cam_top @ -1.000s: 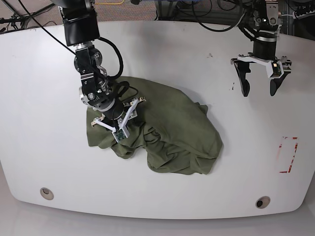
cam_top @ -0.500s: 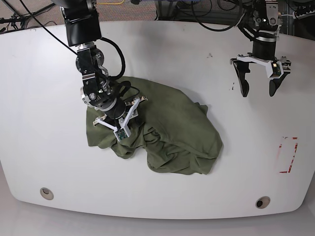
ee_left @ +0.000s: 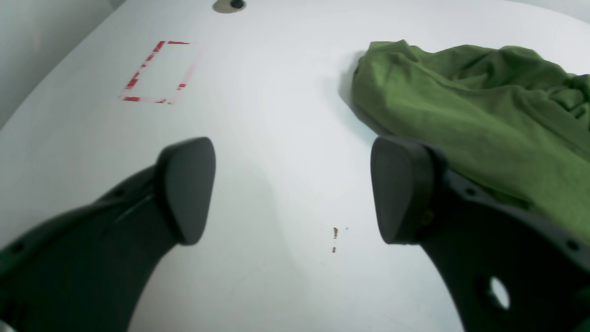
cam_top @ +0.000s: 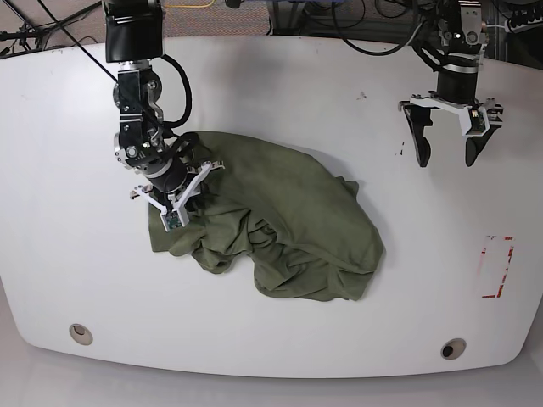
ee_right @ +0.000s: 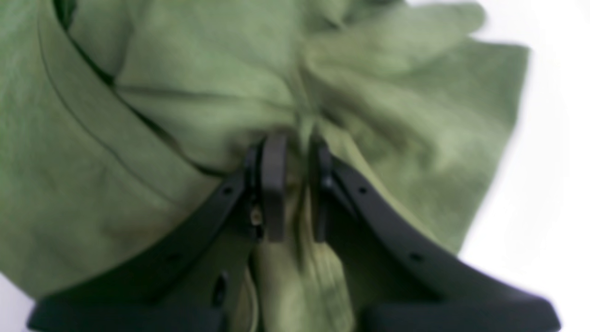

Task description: Fold the T-shirt properly

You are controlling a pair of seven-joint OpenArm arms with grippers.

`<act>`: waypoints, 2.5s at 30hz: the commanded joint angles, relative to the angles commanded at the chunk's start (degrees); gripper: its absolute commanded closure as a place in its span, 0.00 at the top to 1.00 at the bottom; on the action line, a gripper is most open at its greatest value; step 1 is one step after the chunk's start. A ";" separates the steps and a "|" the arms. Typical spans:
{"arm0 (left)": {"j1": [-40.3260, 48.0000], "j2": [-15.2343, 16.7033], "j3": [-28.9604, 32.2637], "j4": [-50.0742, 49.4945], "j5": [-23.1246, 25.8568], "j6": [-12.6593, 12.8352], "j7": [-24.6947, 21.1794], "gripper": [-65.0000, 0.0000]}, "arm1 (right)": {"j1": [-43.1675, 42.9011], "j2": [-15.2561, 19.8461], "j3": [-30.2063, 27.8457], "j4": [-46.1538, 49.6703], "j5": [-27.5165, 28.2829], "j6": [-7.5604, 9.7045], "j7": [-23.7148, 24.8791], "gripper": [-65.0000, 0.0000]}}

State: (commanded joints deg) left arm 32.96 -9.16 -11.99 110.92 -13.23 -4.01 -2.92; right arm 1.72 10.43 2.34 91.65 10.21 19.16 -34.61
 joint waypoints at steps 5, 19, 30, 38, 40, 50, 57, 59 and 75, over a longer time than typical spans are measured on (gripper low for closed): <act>-0.11 -0.02 0.02 0.00 0.00 -0.03 -0.02 0.77 | -1.54 -0.04 1.25 2.13 0.08 0.61 0.06 0.10; -0.75 0.24 -0.17 -0.16 -0.05 0.71 -1.28 0.78 | -4.37 0.13 0.99 6.52 -0.20 0.81 -0.08 0.06; -0.80 0.10 -0.35 -0.12 -0.24 0.69 -1.17 0.78 | -5.81 2.16 -4.71 12.15 -0.25 -2.14 -3.66 0.07; -0.74 0.11 -0.46 -0.23 -0.11 0.63 -1.27 0.78 | -5.00 2.14 -6.23 11.52 0.07 -2.46 -7.05 0.18; -0.74 0.08 -0.50 -0.30 -0.07 0.61 -1.32 0.79 | -4.73 2.00 -6.32 11.12 0.19 -2.10 -6.99 0.21; -0.89 0.18 -0.46 -0.05 -0.40 0.47 -1.66 0.78 | -2.40 0.77 -7.02 7.39 0.52 -0.82 -4.71 0.51; -0.51 0.15 -0.48 0.07 -0.13 0.55 -2.30 0.78 | -0.37 -0.68 -7.71 4.05 0.60 -0.77 -2.85 0.54; -0.53 0.15 -0.48 0.06 -0.18 0.51 -2.29 0.78 | 0.08 -0.90 -7.72 3.19 0.68 -0.71 -2.33 0.53; -0.45 0.12 -0.64 -0.06 -0.33 0.54 -2.40 0.78 | 4.82 -1.67 -7.19 -6.25 0.52 -0.90 0.56 0.53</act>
State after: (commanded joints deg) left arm 32.51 -9.04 -12.63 110.86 -13.55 -3.47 -5.31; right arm 6.54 8.76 -4.85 85.41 10.72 18.26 -34.05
